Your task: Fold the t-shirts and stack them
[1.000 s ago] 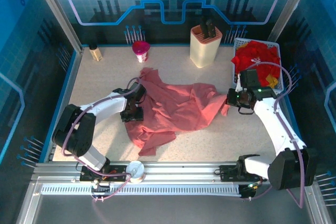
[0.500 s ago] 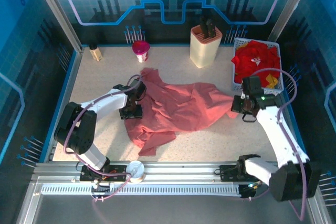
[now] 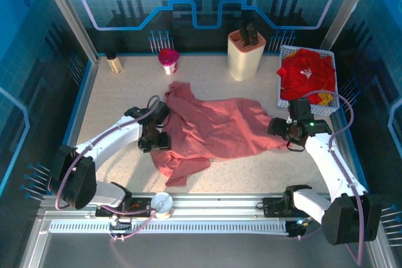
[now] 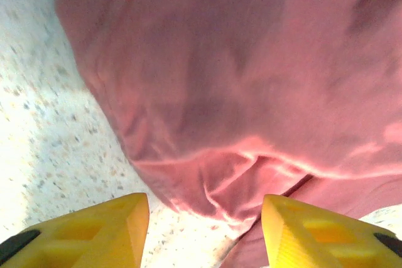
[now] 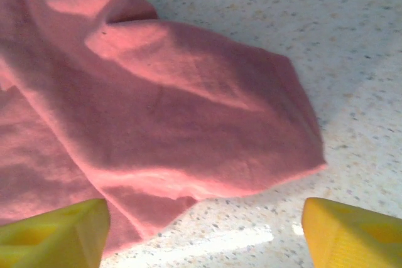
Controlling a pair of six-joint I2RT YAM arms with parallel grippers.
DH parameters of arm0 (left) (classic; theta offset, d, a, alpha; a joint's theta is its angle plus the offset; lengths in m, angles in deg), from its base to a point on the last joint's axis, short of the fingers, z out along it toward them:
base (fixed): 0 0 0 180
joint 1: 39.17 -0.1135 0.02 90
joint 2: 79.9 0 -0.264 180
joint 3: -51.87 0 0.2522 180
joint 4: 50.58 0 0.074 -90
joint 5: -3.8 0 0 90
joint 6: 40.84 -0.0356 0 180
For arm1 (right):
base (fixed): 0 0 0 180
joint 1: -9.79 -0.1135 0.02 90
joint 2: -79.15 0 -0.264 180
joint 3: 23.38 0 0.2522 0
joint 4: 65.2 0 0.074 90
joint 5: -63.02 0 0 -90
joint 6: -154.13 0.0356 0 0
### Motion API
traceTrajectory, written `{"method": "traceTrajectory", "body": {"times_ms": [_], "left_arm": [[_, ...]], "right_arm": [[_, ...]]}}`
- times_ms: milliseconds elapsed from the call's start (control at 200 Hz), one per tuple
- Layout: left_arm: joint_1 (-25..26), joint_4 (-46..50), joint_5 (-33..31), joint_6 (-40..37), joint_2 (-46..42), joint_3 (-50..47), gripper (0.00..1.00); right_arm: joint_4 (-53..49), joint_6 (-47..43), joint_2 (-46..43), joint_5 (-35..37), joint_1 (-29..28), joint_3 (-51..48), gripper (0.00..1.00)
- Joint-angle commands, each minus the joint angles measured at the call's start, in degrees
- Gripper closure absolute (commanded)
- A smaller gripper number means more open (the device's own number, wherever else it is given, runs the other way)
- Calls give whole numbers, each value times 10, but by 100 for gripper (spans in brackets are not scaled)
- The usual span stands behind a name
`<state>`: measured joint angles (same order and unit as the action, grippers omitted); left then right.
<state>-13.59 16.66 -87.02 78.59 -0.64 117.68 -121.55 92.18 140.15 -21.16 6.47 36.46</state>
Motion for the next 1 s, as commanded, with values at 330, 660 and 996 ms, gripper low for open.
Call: {"method": "traceTrajectory", "body": {"times_ms": [330,660,996], "left_arm": [[-15,-75,21,29,141,25,48],[-95,-30,-20,-44,275,159,50],[-160,23,-56,-108,367,344,55]], "right_arm": [[137,-3,139,-84,-83,-10,5],[156,-10,351,-85,-80,114,9],[136,-37,464,-86,-67,262,13]]}}
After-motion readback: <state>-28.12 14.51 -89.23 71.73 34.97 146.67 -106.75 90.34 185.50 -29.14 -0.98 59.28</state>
